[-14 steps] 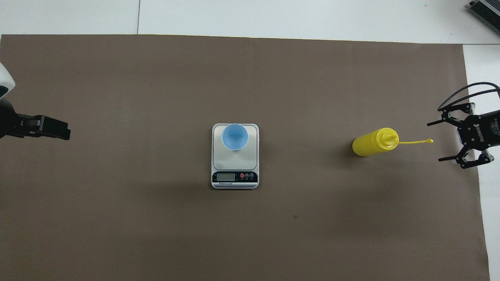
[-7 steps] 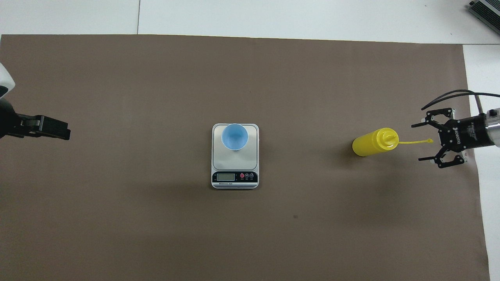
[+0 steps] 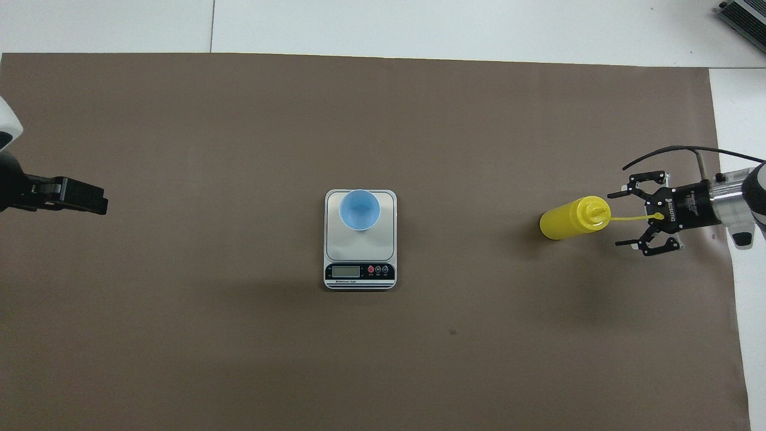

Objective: Pour seasoning into cup on scale with both arms
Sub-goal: 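Open the right gripper and move it to the yellow bottle, then grasp the yellow bottle with the right gripper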

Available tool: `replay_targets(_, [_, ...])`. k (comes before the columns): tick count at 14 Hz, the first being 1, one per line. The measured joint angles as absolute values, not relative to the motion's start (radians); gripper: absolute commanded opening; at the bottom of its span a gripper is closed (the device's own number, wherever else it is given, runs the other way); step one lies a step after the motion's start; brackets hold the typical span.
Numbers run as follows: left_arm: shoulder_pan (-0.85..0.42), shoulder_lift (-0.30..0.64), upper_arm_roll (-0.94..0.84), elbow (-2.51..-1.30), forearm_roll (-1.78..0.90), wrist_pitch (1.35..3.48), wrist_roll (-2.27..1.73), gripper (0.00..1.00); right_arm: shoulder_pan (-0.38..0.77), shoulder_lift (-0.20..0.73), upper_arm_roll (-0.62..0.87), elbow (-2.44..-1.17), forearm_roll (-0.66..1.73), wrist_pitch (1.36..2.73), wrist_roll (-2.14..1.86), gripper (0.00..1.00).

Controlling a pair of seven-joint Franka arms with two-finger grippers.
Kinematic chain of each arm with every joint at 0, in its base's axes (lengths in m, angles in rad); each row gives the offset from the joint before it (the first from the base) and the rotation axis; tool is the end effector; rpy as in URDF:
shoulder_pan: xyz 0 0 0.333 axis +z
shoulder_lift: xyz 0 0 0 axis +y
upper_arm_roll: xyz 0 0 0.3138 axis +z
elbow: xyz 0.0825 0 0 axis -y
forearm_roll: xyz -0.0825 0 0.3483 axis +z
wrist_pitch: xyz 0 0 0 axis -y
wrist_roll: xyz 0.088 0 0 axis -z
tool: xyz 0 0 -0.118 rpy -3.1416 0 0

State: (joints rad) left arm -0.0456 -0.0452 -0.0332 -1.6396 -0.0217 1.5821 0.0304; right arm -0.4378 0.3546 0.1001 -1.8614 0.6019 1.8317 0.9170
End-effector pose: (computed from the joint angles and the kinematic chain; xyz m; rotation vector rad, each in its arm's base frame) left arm 0.5031 -0.0427 0.6054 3.1170 -0.1697 -0.0200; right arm 0.5459 -0.1404 0.3282 -1.8787 1.8038 0.7091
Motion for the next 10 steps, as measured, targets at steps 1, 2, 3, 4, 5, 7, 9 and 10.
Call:
replay_targets(1, [-0.046, -0.045, -0.033, -1.64, -0.022, 1.582, 0.03, 1.0, -0.435, 0.371, 0.101, -1.861, 0.617, 1.847, 0.912, 1.0])
replay_targets(2, [-0.046, -0.045, -0.033, -1.64, -0.022, 1.582, 0.03, 1.0, -0.426, 0.383, 0.102, -1.861, 0.637, 1.857, 0.911, 1.0])
replay_targets(3, [-0.046, -0.045, -0.033, -1.64, -0.022, 1.582, 0.03, 1.0, -0.409, 0.391, 0.103, -1.862, 0.662, 1.87, 0.911, 1.0])
replay_targets(4, [-0.046, -0.045, -0.033, -1.64, -0.022, 1.582, 0.03, 1.0, -0.391, 0.394, 0.103, -1.868, 0.687, 1.884, 0.913, 1.0])
replay_targets(5, [-0.046, -0.045, -0.033, -1.64, -0.022, 1.582, 0.03, 1.0, -0.373, 0.394, 0.104, -1.876, 0.709, 1.896, 0.913, 1.0])
replay_targets(7, [-0.046, -0.045, -0.033, -1.64, -0.022, 1.582, 0.03, 1.0, -0.348, 0.394, 0.104, -1.887, 0.727, 1.904, 0.913, 1.0])
replay_targets(9, [-0.046, -0.045, -0.033, -1.64, -0.022, 1.582, 0.03, 1.0, -0.342, 0.394, 0.104, -1.892, 0.728, 1.904, 0.914, 1.0])
replay_targets(10, [-0.046, -0.045, -0.033, -1.64, -0.022, 1.582, 0.03, 1.0, -0.343, 0.394, 0.104, -1.894, 0.728, 1.903, 0.914, 1.0])
